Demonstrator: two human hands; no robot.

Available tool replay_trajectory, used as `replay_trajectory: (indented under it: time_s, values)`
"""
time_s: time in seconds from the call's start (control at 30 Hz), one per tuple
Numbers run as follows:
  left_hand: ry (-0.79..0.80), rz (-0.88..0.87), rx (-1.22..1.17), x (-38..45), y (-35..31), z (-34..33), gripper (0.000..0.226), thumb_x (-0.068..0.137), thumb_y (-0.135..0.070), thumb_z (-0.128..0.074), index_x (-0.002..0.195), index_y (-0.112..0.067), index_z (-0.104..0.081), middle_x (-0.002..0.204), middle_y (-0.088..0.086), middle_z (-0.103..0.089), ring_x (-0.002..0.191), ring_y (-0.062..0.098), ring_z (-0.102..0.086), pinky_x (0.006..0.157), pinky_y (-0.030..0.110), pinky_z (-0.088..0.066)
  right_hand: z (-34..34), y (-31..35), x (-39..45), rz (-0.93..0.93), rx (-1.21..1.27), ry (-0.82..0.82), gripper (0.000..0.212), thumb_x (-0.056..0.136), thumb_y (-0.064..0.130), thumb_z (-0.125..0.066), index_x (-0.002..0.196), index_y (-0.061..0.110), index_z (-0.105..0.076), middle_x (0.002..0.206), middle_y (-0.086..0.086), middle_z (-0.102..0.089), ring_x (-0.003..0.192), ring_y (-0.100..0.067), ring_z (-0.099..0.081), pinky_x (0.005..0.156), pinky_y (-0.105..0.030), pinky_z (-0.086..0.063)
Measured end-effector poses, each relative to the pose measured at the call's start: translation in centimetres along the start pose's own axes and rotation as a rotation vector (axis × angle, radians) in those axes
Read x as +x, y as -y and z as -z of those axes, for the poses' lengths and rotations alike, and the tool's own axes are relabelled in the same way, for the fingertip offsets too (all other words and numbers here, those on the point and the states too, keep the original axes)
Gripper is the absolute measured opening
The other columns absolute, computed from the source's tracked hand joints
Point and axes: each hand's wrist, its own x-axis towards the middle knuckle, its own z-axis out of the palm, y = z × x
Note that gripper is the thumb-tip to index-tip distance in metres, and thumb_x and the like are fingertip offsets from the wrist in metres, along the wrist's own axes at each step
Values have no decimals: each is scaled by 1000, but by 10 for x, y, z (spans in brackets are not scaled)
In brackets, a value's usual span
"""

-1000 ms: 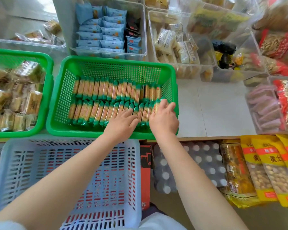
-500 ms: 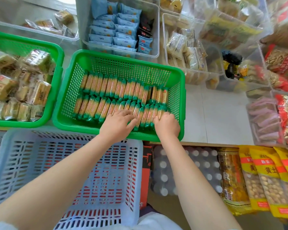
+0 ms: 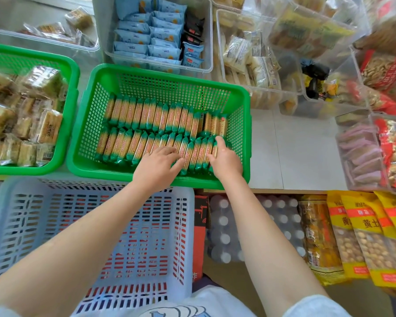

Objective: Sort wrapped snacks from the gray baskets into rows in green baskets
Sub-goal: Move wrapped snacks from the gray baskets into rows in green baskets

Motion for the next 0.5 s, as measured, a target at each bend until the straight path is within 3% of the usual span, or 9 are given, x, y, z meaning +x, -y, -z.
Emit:
replay_trajectory:
  time_s: [0.07, 0.17, 0.27, 0.33, 0.4, 0.5]
  values:
    - [-4, 0, -2, 0, 0, 0, 53, 104, -51, -28, 139, -23, -57, 156, -2, -42, 145, 16, -31, 116, 48, -31, 0, -4, 1, 22, 137, 80, 57, 106, 34, -44, 158, 33, -19, 97, -11, -65, 72, -27, -60, 68, -41, -53]
    - [-7, 2, -1, 0, -1, -1, 54, 104, -51, -28, 139, -23, -58, 155, -2, -42, 145, 16, -32, 115, 48, -32, 7, -10, 2, 36, 281, 152, 57, 108, 26, -40, 158, 40, -17, 127, -18, -62, 79, -29, -65, 73, -44, -57]
    - [-12, 1, -1, 0, -1, 0, 53, 104, -51, -28, 138, -23, -58, 154, -2, -43, 145, 16, -32, 115, 50, -32, 8, -9, 8, 24, 337, 141, 59, 106, 23, -46, 156, 41, -21, 145, -15, -51, 63, -20, -58, 54, -34, -50]
    - [-14, 2, -4, 0, 0, -1, 52, 104, -50, -29, 137, -23, -59, 154, -2, -44, 144, 16, -33, 115, 51, -33, 5, -6, 12, -9, 398, 115, 63, 103, 24, -54, 155, 38, -22, 142, -13, -53, 63, -18, -58, 55, -35, -52]
    - [-19, 2, -7, 0, 0, -1, 52, 104, -50, -29, 136, -22, -60, 153, -2, -45, 144, 16, -34, 114, 51, -34, 3, -5, 14, -42, 423, 90, 61, 101, 26, -58, 154, 28, -27, 132, -14, -60, 77, -23, -64, 72, -44, -58]
    - [-27, 1, 0, -1, -1, -1, 51, 104, -49, -30, 135, -22, -61, 152, -1, -46, 143, 16, -35, 113, 50, -35, 0, -8, 16, -56, 376, 78, 53, 103, 28, -53, 151, 16, -33, 136, -15, -58, 105, -31, -64, 85, -40, -51]
